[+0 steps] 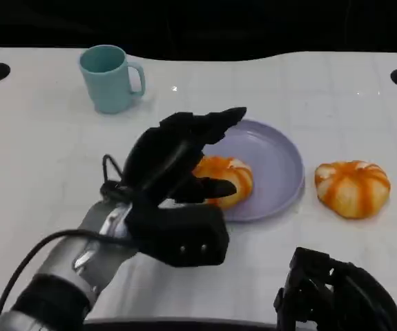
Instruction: Grasp the bread from the table and place it into the plate.
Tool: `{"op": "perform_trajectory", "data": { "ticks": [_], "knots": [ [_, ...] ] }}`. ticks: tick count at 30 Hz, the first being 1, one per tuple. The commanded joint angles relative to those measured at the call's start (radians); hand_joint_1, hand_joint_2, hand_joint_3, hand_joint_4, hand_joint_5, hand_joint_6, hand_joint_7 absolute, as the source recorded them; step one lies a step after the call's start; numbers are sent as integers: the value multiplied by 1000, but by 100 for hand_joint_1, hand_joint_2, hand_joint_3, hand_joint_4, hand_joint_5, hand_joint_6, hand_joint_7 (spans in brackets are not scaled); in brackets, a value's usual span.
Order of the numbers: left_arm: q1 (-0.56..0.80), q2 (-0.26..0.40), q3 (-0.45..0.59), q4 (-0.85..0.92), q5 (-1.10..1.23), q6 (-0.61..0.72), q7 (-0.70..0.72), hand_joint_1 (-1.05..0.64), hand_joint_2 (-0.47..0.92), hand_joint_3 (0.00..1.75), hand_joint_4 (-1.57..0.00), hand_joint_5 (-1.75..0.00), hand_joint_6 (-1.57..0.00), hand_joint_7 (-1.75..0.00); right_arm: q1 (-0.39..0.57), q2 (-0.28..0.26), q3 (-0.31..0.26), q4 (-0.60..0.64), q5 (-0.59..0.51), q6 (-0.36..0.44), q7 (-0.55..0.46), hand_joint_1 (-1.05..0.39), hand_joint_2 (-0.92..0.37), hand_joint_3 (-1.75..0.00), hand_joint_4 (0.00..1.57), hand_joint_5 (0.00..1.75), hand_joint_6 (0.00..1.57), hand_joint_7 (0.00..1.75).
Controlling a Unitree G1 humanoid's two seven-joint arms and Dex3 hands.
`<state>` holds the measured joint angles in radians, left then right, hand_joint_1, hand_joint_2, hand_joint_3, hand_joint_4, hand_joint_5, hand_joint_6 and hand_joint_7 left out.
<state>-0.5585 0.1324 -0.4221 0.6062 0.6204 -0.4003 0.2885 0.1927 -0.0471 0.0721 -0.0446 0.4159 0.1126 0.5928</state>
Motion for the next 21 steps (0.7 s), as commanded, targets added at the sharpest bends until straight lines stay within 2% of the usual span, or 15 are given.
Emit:
{"op": "perform_trajectory", "data": {
  "ticks": [1, 3, 4, 6, 7, 10, 14, 18, 21],
  "knots": [
    [92, 13, 54, -63, -77, -71, 13, -49, 92, 8, -47, -97, -61, -28, 3, -10, -7, -2, 4, -2, 1, -67, -92, -28, 84, 160, 75, 138],
    [133, 13, 76, -101, -131, -91, -24, -48, 92, 8, -43, -122, -47, -71, 5, -11, -6, -6, 2, -1, 0, -68, -92, -28, 83, 161, 74, 139],
    [151, 11, 87, -118, -158, -100, -43, -46, 92, 7, -43, -135, -41, -99, 6, -11, -6, -7, 3, 0, 1, -68, -92, -28, 83, 161, 74, 139],
    [192, 7, 107, -157, -227, -114, -92, -44, 92, 6, -44, -146, -37, -121, 6, -10, -6, -7, 6, 1, 3, -68, -92, -28, 83, 161, 73, 140],
    [219, 4, 119, -184, -275, -117, -126, -42, 92, 5, -46, -158, -35, -137, 7, -10, -6, -6, 5, -1, 4, -68, -92, -28, 83, 161, 73, 140],
    [323, -17, 155, -282, -461, -109, -247, -36, 91, 3, -52, -172, -35, -162, 7, -11, -4, -10, -1, -2, -1, -68, -92, -27, 83, 160, 73, 140],
    [451, -31, 186, -404, -626, -52, -364, -34, 90, 1, -57, -175, -34, -173, 6, -12, -5, -13, 3, 1, 3, -68, -92, -29, 83, 161, 73, 140],
    [544, -45, 205, -490, -701, -6, -421, -34, 92, 3, -68, -175, -41, -175, 5, -9, -4, -12, 2, 5, -3, -68, -92, -28, 83, 162, 74, 139],
    [590, -57, 217, -534, -739, 35, -446, -32, 91, 4, -67, -175, -44, -175, 5, -7, 0, -14, -2, 3, -4, -68, -92, -28, 84, 162, 75, 139]
  ]
}}
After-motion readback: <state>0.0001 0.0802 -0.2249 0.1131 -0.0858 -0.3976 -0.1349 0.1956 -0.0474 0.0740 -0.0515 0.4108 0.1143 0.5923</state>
